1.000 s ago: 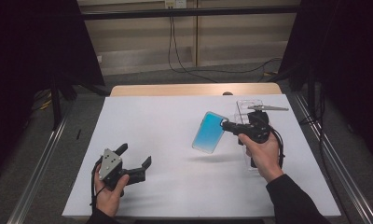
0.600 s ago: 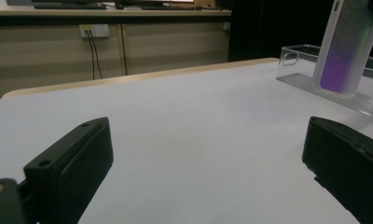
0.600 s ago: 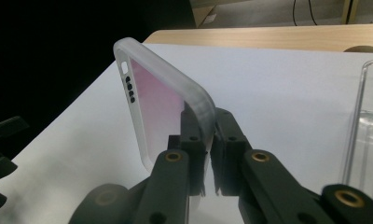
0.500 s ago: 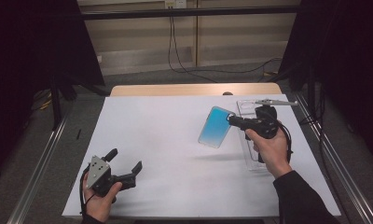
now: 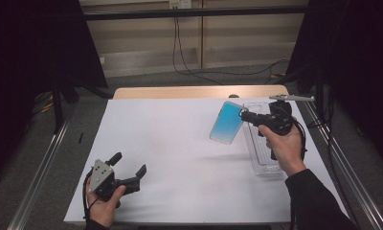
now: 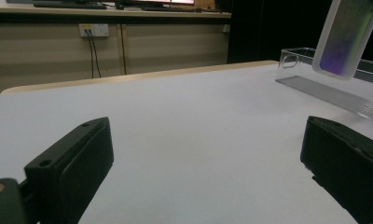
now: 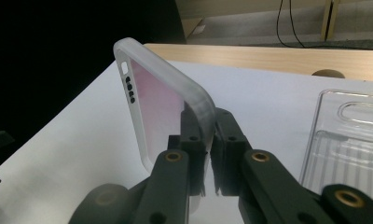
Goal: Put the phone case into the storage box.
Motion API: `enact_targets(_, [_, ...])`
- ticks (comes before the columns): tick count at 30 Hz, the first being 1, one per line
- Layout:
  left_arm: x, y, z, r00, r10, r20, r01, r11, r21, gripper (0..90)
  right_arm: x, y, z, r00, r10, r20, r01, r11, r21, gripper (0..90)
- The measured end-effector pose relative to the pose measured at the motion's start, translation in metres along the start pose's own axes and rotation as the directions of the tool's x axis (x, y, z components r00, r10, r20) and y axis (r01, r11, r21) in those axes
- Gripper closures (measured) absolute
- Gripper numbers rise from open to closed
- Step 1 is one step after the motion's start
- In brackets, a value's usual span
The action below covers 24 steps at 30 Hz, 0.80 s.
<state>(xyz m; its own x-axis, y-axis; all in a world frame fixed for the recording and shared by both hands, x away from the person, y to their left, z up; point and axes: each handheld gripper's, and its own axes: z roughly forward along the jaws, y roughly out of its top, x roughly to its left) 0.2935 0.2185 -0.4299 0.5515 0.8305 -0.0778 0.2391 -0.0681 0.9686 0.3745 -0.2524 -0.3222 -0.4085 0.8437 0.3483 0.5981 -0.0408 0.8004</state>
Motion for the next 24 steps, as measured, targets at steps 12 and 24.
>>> enact_targets(12, [-0.002, 0.000, 0.000, 1.0000, 0.005, 0.007, -0.005, 1.0000, 0.000, 2.7, -0.010, 0.013, -0.015, 0.9994, -0.015, 0.032, 0.016, 1.000, -0.027, 84.3])
enact_targets(24, [-0.001, -0.001, 0.000, 1.0000, 0.007, 0.002, -0.007, 1.0000, 0.004, 2.8, -0.025, 0.022, -0.031, 0.9972, -0.012, 0.074, 0.016, 0.999, -0.049, 84.3])
